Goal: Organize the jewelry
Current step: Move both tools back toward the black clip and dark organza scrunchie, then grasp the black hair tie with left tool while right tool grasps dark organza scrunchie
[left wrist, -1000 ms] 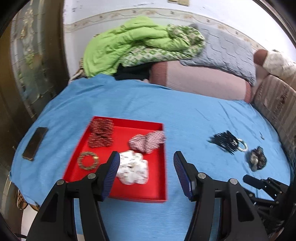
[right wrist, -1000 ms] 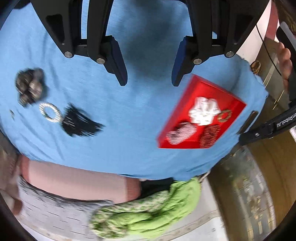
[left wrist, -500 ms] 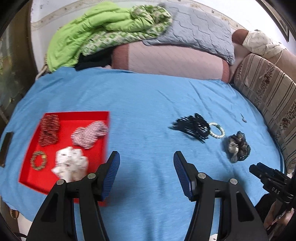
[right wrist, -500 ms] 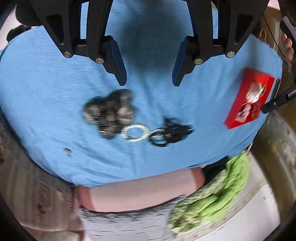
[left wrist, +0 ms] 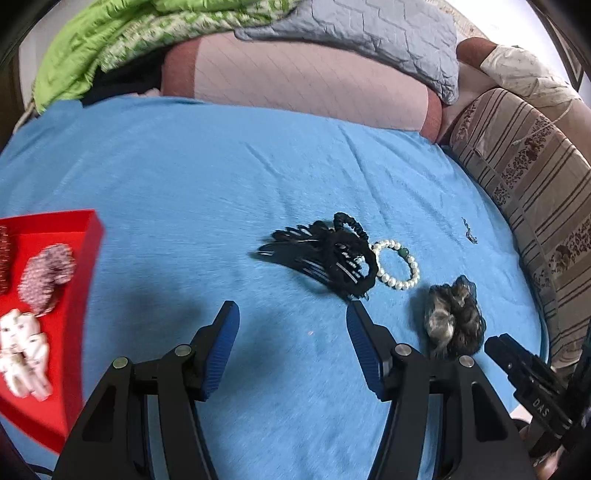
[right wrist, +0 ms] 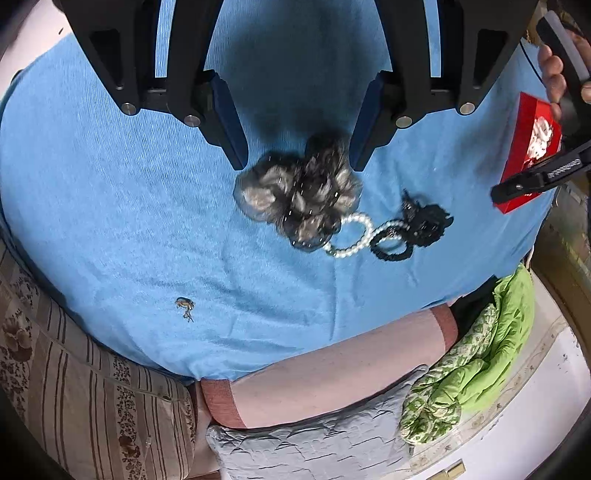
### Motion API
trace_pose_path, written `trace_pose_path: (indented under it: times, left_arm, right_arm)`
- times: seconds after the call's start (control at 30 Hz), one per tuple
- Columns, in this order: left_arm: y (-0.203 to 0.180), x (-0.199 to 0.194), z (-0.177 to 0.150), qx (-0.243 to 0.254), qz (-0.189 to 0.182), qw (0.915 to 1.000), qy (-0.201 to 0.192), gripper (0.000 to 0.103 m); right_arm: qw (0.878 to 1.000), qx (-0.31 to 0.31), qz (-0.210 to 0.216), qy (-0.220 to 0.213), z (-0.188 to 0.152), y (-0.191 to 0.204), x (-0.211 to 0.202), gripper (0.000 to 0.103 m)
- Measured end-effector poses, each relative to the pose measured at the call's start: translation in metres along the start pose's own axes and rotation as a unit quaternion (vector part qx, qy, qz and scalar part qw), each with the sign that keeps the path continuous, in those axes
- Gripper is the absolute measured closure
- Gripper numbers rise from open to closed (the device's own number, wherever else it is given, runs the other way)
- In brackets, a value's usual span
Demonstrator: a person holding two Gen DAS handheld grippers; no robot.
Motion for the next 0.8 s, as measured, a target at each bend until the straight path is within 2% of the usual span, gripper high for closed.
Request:
trace_pose_path:
  times: [0.1,0.17,0.47,0.53,0.6,0.7,0.8]
  left_arm:
    - [-0.003,0.016,0.007,-0.010,-0.011,0.9998,0.008,0.044]
    - [-0.006,0.026,0.011,-0.010,-0.012,0.9998,0.012,0.044]
    - [-0.013,0.059,0.019,-0.023,-0.034,0.9987,0.030,0.044]
    - [-0.016,0.062,0.019,-0.023,-0.041,0.9984,0.031,0.053]
    - [-0.018,0.066,0.019,-0.023,-0.053,0.9975,0.041,0.082]
    - [-0.021,0.066,0.020,-0.027,-0.063,0.9968,0.040,0.092]
    - [-0.023,0.063,0.020,-0.020,-0.067,0.9968,0.040,0.094]
  right_arm:
    - [1.000,0.004,0.000,0.001,0.005,-0.001,0.010,0.040]
    - [1.000,0.008,0.002,0.000,0.008,-0.002,0.015,0.035]
    - [1.000,0.012,-0.001,0.005,0.017,-0.004,0.039,0.034]
    - [1.000,0.010,-0.003,0.006,0.017,-0.004,0.043,0.034]
    - [1.000,0.007,-0.006,0.006,0.017,-0.003,0.045,0.034]
    - [1.000,0.003,-0.010,0.008,0.016,-0.002,0.048,0.034]
    - [1.000,-0.002,-0.015,0.011,0.015,-0.002,0.050,0.034]
Point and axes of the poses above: each gripper's, at about its wrist camera, not at the fingertips, and x roughly the way its jaws point, y to its left, z to its top, the point moved 3 cm from there along x, roughly the way its jaws point, and after that the axes turned 2 degrees about -y, right-handed, at the moved point
